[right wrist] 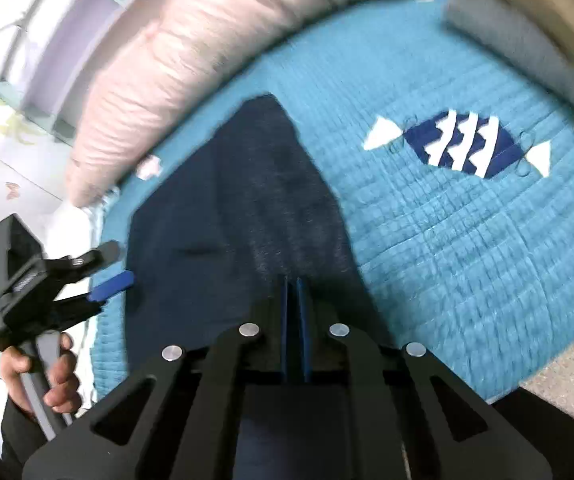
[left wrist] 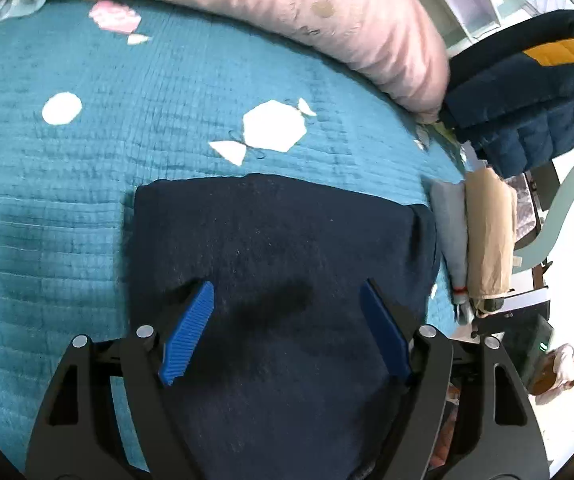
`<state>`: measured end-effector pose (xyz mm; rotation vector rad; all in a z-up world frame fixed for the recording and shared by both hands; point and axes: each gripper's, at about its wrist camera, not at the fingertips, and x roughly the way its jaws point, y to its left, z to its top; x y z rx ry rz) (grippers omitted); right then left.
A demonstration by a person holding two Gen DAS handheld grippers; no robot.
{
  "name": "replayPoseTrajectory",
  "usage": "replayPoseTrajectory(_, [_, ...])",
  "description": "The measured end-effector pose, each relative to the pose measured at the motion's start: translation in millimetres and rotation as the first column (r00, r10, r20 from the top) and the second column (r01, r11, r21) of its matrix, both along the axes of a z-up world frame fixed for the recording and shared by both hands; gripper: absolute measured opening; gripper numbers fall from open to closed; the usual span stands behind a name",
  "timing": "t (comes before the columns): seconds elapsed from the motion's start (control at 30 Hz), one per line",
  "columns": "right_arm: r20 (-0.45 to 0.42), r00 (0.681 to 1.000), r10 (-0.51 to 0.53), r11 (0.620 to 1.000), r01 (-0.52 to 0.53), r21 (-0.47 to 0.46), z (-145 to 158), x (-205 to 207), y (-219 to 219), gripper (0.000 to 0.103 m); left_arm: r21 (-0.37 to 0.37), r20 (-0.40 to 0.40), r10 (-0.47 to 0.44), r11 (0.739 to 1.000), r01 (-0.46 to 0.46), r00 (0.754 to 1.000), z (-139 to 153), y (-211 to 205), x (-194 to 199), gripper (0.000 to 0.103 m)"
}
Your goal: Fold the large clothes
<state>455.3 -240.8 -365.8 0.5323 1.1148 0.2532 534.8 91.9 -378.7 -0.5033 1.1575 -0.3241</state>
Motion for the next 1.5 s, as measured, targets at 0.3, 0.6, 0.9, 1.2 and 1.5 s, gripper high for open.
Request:
replayPoseTrajectory(0.3, [-0.097, 0.995, -0.006, 0.998, -0.001, -0.069, -34.6, 12.5, 1.7, 0.0, 0.212, -0.002, -0.07, 0.975, 0.069, 0.998, -14.0, -30.5, 9.8, 0.073])
replayPoseTrajectory(0.6, [-0.007, 0.995, -0.102, 0.985, 0.102, 0.142, -4.2, -34.6, -41.5, 0.043, 0.134, 0.072, -0.02, 0.991, 0.011, 0.997, 15.9, 0.5, -59.8, 0.079])
replayPoseTrajectory(0.9, [-0.097, 0.988, -0.119, 0.988, 0.127, 0.085, -11.6, -69.8, -55.1, 0.046, 0.148, -0.139, 0.048, 0.989, -0.027, 0.989, -32.5, 0.7, -125.7, 0.082])
replayPoseTrajectory(1.2, [-0.155, 0.981, -0.117, 0.986, 0.134, 0.102, -19.5, -88.5, -56.0, 0.05, 0.071, -0.212, 0.095, 0.994, -0.081, 0.973, -46.9, 2.7, -145.0, 0.083])
replayPoseTrajectory(1.5, [-0.215, 0.974, -0.074, 0.988, 0.101, 0.115, -32.2, -92.9, -40.9, 0.051, 0.072, -0.218, 0.091, 0.994, -0.077, 0.972, -46.9, -1.1, -144.3, 0.083])
